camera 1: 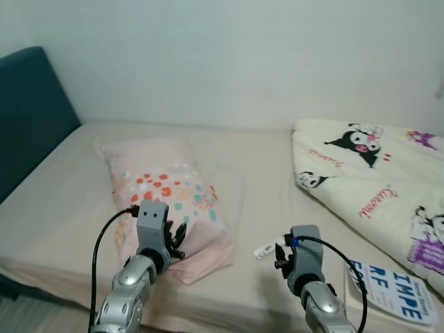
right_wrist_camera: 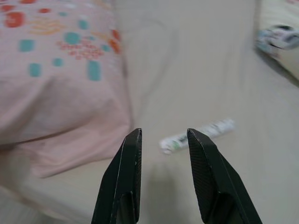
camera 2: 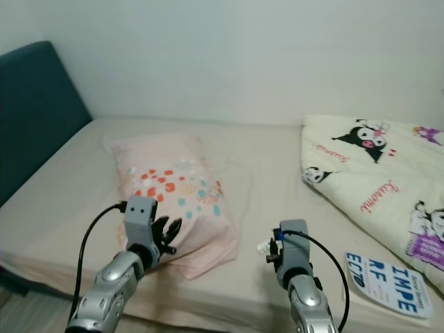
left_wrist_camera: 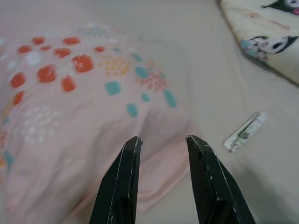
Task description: Clean up the room
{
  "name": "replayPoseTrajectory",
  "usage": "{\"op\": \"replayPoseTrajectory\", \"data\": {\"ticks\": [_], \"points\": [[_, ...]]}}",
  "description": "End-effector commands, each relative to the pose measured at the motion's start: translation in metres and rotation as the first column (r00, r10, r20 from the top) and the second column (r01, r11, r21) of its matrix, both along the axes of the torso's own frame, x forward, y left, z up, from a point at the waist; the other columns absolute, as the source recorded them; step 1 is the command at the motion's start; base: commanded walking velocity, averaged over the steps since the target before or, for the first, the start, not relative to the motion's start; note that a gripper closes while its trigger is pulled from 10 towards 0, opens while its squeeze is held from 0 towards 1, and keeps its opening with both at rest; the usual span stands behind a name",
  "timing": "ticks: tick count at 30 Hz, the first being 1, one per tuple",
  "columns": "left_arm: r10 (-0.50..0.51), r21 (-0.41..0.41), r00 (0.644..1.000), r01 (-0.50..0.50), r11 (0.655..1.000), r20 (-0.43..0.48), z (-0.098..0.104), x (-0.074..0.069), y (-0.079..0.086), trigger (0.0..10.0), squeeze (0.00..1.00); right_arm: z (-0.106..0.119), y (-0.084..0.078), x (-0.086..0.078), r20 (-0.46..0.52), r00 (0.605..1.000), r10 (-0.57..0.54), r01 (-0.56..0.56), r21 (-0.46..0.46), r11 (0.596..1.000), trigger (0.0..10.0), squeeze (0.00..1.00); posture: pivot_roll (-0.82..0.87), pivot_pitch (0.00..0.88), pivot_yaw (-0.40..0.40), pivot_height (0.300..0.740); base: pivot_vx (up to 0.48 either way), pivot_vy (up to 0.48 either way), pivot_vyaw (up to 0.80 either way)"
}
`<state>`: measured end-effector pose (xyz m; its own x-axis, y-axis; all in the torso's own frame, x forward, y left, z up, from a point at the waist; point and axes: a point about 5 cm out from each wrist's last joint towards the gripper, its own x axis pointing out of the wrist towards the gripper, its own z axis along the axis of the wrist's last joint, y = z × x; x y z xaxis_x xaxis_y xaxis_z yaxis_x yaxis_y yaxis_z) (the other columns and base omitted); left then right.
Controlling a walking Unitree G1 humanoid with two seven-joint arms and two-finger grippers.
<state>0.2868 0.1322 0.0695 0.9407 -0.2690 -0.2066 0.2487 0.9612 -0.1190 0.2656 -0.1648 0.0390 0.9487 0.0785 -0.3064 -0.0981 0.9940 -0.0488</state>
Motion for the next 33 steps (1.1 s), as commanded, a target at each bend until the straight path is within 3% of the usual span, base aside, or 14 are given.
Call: {"op": "replayPoseTrajectory", "data": {"ticks": [1, 5, 28, 33], "points": [[0.01, 0.005, 1.0, -0.01, 1.0, -0.009, -0.002, -0.001, 0.003, 10.0, 0.0, -0.003, 0.004, -0.001, -0.007, 1.0, 0.01, -0.01, 0.007, 1.0, 10.0, 0.0, 0.02, 0.0, 0.037, 0.74, 0.0, 0.0, 0.8], [0.015, 0.069, 1.0, -0.016, 0.997, 0.027, 0.0, -0.001, 0.006, 10.0, 0.0, -0.002, 0.005, 0.001, -0.004, 1.0, 0.016, -0.016, 0.008, 1.0, 10.0, 0.0, 0.02, 0.0, 0.036, 0.74, 0.0, 0.0, 0.8], [0.06, 0.079, 0.998, -0.062, 0.995, 0.032, 0.003, -0.005, 0.016, 10.0, 0.0, -0.004, 0.01, 0.002, -0.009, 0.999, 0.031, -0.031, 0.024, 0.999, 10.0, 0.0, 0.04, 0.015, 0.025, 0.74, 0.0, 0.0, 0.8], [0.05, 0.077, 0.998, -0.052, 0.996, 0.034, 0.004, -0.004, 0.014, 10.0, 0.0, -0.005, 0.006, 0.002, -0.01, 1.0, -0.009, 0.01, 0.032, 0.999, 10.0, 0.0, 0.04, 0.019, 0.024, 0.74, 0.0, 0.0, 0.33]]}}
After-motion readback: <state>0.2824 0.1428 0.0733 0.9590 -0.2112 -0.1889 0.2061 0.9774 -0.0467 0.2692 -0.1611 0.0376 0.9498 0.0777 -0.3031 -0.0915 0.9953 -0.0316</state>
